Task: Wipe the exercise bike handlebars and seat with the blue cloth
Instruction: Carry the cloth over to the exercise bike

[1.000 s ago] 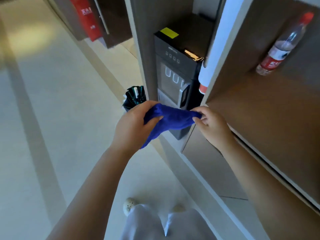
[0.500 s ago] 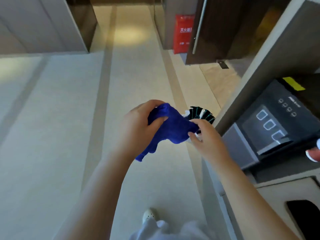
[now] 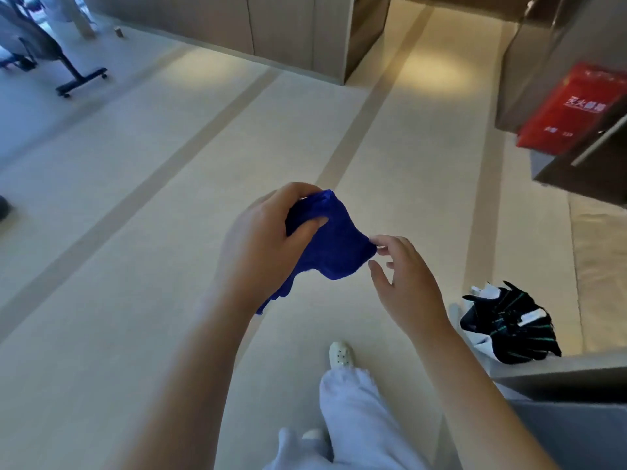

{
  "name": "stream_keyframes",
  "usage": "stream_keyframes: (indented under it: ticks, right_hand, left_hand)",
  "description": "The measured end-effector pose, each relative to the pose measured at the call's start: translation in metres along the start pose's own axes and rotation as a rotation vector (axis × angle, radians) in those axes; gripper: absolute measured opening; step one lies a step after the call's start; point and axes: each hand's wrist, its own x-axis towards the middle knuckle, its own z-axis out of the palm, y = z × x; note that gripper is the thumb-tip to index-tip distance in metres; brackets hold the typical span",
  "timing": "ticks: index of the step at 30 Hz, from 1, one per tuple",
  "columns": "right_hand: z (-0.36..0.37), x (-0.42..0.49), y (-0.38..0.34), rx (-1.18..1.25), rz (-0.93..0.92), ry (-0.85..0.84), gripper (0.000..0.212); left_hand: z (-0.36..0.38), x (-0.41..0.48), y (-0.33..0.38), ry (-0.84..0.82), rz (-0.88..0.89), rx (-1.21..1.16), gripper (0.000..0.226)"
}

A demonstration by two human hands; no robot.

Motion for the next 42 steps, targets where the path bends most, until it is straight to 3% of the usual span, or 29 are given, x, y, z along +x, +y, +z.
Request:
stream_keyframes:
  ticks: [12,20,29,42]
  right_hand:
    - [0.051,0.194,0.011,0.047,-0.252,-0.220,0.026]
    - [0.103,0.301,-0.003,0.110,-0.326,-0.367,0.025]
    - [0.220,0.399,-0.072,0.142,-0.426,-0.512,0.023]
    - [0.362,0.545,-0.210,0.175,-0.444,-0.510,0.021]
  left_hand:
    - [-0.014,0.141,-0.031,0.209,-0.179,0.056,0.030]
    - [-0.030,0.214,-0.073,0.339,-0.288,0.035,0.030]
    - [-0.105,0.290,-0.171,0.444,-0.361,0.001,0.030]
    - [-0.254,0.421,-0.281,0.485,-0.274,0.043,0.028]
